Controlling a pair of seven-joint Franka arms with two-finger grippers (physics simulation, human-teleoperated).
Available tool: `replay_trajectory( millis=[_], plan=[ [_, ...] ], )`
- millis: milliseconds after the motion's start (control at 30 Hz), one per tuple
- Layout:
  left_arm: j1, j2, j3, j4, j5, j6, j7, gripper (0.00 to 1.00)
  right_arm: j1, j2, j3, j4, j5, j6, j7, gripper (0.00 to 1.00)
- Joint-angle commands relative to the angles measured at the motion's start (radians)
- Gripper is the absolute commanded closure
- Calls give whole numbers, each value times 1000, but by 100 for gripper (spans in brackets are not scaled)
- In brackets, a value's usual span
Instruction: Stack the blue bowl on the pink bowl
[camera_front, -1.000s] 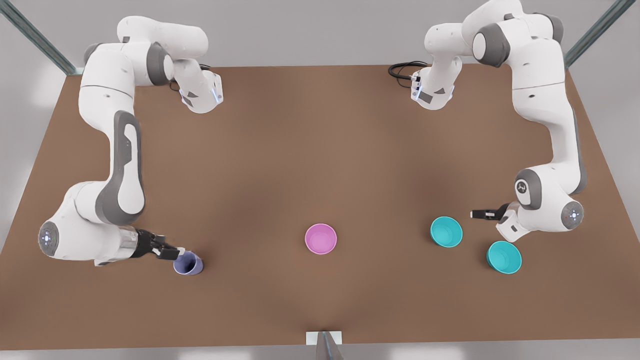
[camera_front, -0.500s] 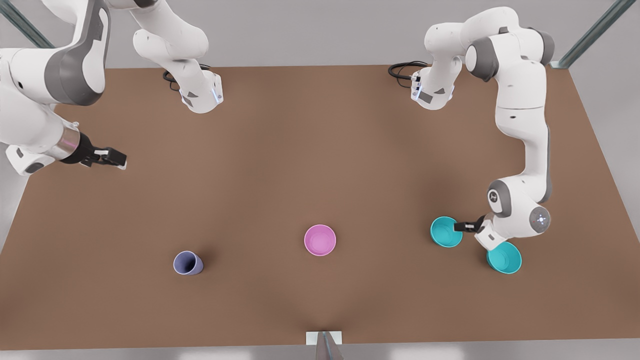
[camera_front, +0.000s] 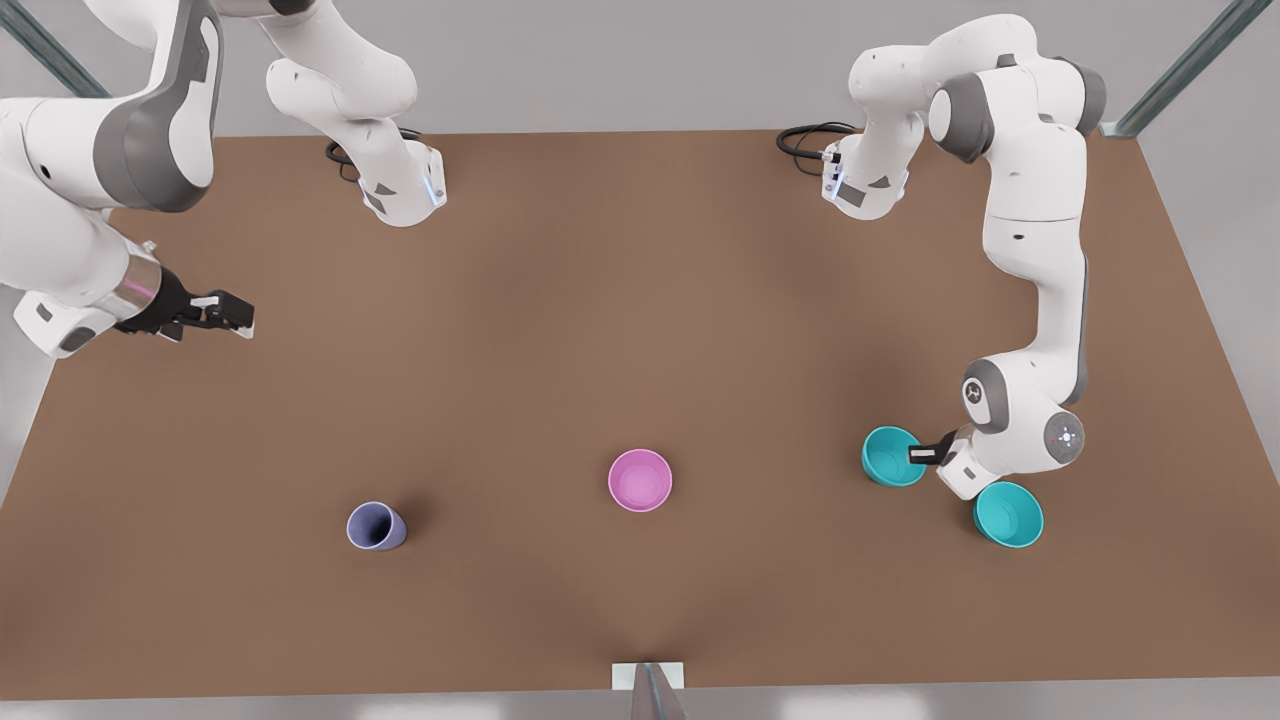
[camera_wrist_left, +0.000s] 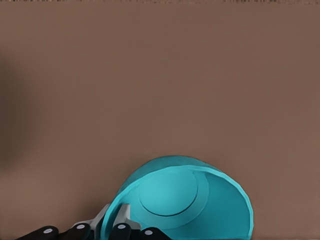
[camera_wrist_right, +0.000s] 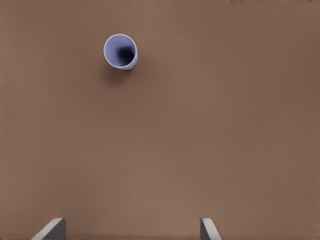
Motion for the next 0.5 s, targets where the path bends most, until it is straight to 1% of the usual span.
replay_trajectory(
  millis=[0,33,100,167,200,267,300,333,467],
  plan=[
    [-2,-6,-1,0,-6,-27,-46,79,-6,1,-1,0,0,1,-99,0],
    [-5,-29,-1,3,-6,-52,-84,79,-8,1,-1,0,0,1,-99,0],
    [-48,-119,-1,3,-4,-153,-250,79,-9,0,-1,-1,0,0,-100,0],
    [-63,-115,-74,36,0,-182,-398,79,-9,0,-1,-3,0,1,-100,0],
    [-126,-87,-74,98,2,-205,-521,79,-9,0,-1,-3,0,1,-100,0],
    [-229,-11,-73,293,8,-343,-776,79,-9,0,-2,-3,0,1,-100,0],
    [-273,12,-73,355,8,-380,-854,79,-9,0,-4,-3,0,1,-100,0],
    [-322,31,-71,385,6,-386,-917,79,-9,0,-4,-1,0,1,-100,0],
    [-434,220,-73,681,0,-394,-1141,79,-9,1,-4,-3,0,1,-100,0]
  ],
)
